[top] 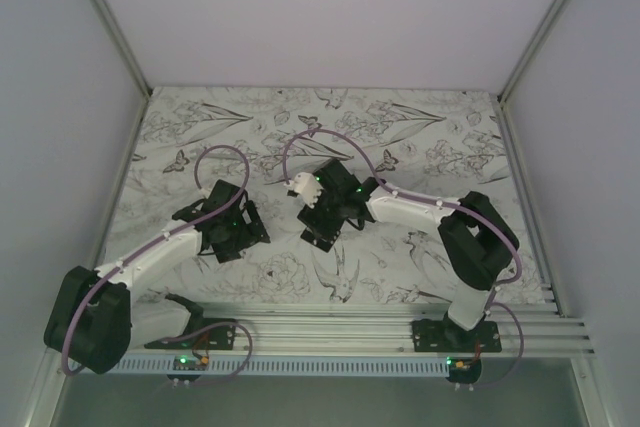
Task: Snap on the fuse box
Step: Close the fuse box cover on the fuse box base.
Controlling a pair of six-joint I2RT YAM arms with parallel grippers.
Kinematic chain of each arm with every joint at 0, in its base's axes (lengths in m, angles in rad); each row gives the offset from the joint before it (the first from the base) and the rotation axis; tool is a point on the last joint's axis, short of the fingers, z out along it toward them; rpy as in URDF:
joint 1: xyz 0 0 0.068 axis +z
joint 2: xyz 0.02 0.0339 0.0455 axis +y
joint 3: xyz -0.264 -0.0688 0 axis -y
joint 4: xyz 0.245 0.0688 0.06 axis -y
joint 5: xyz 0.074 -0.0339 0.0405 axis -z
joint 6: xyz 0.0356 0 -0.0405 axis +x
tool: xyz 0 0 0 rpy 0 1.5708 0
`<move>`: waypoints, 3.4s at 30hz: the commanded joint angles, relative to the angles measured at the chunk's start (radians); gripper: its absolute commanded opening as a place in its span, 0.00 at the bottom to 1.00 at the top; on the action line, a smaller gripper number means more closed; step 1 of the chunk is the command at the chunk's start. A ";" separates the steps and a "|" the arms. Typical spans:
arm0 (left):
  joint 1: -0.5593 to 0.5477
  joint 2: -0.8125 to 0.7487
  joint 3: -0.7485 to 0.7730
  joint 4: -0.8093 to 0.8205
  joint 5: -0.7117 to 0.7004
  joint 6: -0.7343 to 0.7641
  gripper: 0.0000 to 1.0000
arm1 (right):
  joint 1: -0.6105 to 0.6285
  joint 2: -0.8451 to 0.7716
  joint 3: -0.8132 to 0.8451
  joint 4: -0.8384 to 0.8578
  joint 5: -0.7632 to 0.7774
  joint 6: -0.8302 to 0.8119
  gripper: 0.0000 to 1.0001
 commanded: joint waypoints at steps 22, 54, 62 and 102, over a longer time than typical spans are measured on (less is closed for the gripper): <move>-0.115 0.193 0.202 0.020 0.127 0.070 0.84 | -0.125 -0.232 -0.175 0.189 -0.088 0.330 0.70; -0.198 0.606 0.484 0.027 0.180 0.112 0.58 | -0.236 -0.191 -0.355 0.409 -0.205 0.574 0.57; -0.201 0.580 0.501 0.027 0.221 0.116 0.61 | -0.240 -0.106 -0.313 0.407 -0.231 0.581 0.49; -0.160 0.157 0.155 0.020 0.130 0.019 0.84 | -0.286 0.117 -0.069 0.329 -0.528 0.546 0.80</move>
